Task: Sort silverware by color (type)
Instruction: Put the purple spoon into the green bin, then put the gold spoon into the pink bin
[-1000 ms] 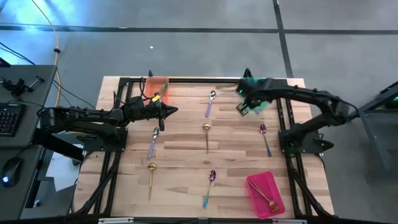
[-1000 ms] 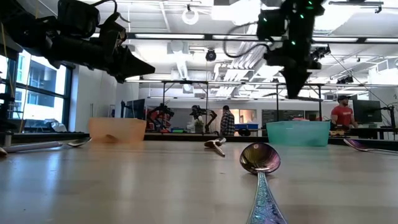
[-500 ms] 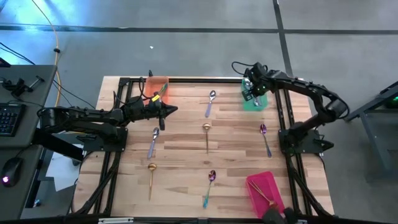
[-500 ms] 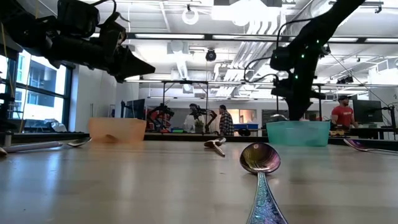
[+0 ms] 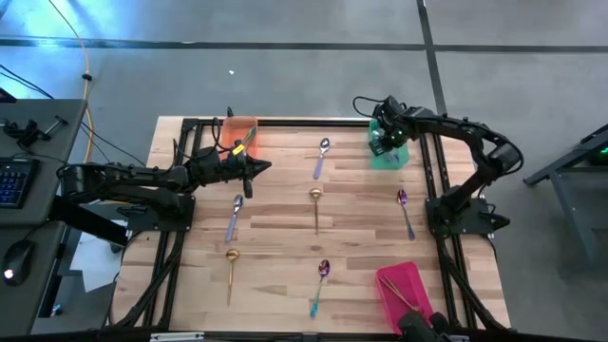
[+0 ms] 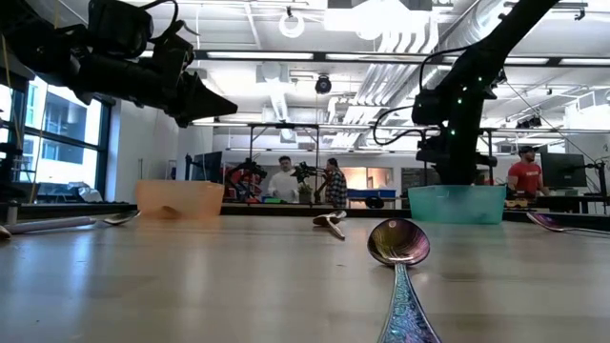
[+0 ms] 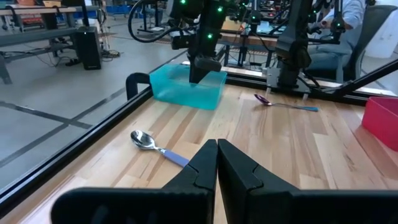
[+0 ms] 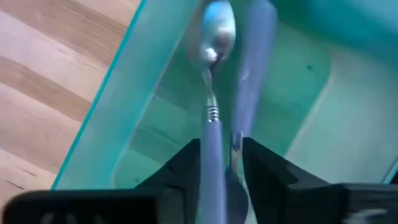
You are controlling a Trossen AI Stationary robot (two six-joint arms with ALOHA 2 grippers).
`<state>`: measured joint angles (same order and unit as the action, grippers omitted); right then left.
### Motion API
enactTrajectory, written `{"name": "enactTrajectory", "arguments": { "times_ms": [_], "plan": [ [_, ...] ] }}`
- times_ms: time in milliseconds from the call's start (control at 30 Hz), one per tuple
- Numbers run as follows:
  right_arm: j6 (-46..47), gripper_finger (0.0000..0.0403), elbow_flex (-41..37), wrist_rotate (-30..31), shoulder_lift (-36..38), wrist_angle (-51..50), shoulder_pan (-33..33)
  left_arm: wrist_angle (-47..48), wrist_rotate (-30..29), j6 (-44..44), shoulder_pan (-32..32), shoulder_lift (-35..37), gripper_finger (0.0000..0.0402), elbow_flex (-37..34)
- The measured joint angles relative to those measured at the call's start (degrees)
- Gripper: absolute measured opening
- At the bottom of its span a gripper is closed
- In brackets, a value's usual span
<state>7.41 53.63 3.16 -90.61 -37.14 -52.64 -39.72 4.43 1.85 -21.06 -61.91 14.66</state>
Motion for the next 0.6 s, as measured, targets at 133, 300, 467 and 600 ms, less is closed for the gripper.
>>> {"name": "enactTrajectory", "arguments": {
  "times_ms": [133,300,467,600],
  "plan": [
    [-2.41,0.0126,0.76,0.02,0.60,-0.15,0.38,0.00,0.00,0.00,0.00,0.00,0.0003,0.00],
    [-6.27,0.0103,-0.20,1.56,4.22,-0.19,3.67,0.00,-0.09,0.00,0.00,0.00,0.0003,0.00],
    [-4.94,0.0024,-9.08,2.18,10.92,14.22,7.53,0.11,-0.11,0.02,0.00,0.00,0.0003,0.00],
    [-1.41,0.0013,-18.21,2.13,17.23,27.85,11.93,0.37,-0.13,0.24,0.14,0.00,0.0003,0.00]
  ]
}}
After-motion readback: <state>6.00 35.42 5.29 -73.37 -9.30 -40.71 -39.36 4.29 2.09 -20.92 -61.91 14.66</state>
